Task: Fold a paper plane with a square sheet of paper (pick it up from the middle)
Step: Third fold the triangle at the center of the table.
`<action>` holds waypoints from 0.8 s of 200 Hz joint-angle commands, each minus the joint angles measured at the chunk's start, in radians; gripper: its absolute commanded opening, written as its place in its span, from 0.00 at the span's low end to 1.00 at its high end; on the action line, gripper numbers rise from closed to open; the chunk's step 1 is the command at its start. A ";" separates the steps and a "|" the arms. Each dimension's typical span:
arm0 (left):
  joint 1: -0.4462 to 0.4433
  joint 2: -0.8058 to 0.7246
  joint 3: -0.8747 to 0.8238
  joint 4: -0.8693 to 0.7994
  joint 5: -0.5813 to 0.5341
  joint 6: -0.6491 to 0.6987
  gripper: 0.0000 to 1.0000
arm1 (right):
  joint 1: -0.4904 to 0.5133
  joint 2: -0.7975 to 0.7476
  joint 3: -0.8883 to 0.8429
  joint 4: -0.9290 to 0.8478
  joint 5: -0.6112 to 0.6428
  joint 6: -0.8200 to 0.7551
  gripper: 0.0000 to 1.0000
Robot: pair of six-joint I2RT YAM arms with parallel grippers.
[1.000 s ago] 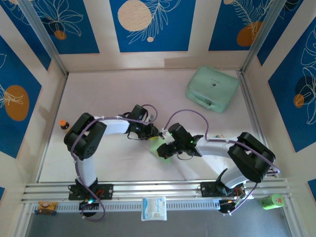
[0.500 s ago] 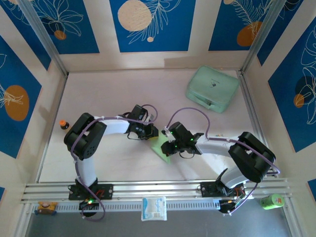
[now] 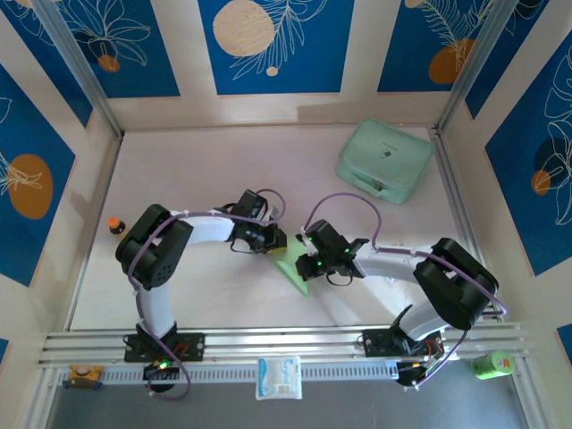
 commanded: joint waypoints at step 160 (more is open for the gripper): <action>0.005 -0.005 -0.025 -0.024 -0.003 -0.005 0.21 | -0.004 0.011 0.044 -0.049 -0.046 0.007 0.04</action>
